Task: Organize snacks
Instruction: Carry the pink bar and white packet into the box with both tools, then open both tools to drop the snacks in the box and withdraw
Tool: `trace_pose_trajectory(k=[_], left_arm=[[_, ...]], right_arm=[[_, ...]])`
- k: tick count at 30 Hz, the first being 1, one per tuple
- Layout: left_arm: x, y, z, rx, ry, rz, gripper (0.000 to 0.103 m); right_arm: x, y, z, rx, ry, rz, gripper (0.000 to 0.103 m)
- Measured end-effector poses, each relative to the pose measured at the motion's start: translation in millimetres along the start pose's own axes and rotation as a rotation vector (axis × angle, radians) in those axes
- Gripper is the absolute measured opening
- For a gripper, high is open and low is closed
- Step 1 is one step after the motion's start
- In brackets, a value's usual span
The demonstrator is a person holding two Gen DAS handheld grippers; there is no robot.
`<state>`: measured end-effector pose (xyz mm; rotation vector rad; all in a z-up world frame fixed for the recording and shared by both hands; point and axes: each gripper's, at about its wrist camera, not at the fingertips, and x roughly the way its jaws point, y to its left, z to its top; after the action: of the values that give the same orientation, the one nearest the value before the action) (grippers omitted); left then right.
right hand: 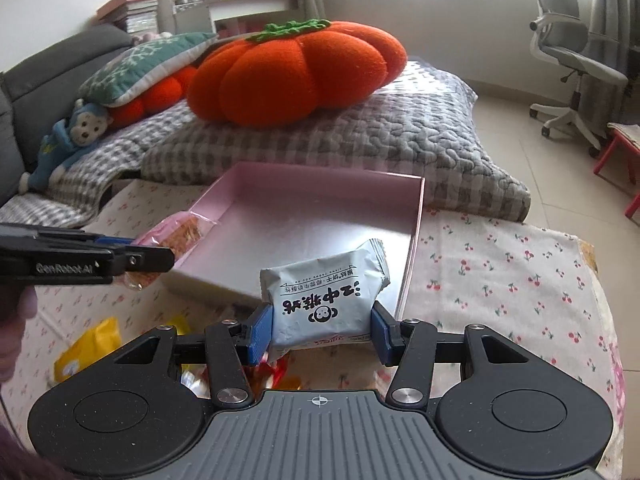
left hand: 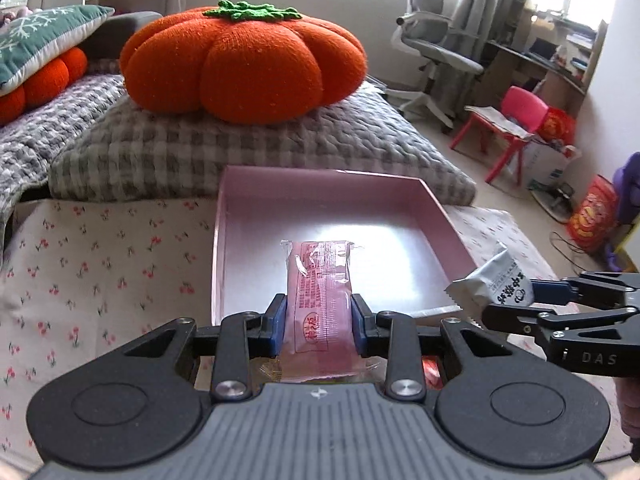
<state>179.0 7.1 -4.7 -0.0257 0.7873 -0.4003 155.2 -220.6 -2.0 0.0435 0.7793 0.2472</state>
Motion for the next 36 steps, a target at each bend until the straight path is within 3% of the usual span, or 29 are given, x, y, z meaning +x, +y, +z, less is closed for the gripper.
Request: trace_pose_trajectory(k=[15,29,36], left_arm=[[59,12,20,0.053,-0.012,0.090,0.030],[72,17,12,0.090,0.008,0.115,0.031],[60,16,13,0.088,-0.001,0.085,0.056]], right_arm=[[87,8,33,-0.064,0.094,-0.104,0.050],[113,12,29,-0.085,0.108,-0.119,0.054],[101,13,32,-0.103,0.082,-0.117,0.062]])
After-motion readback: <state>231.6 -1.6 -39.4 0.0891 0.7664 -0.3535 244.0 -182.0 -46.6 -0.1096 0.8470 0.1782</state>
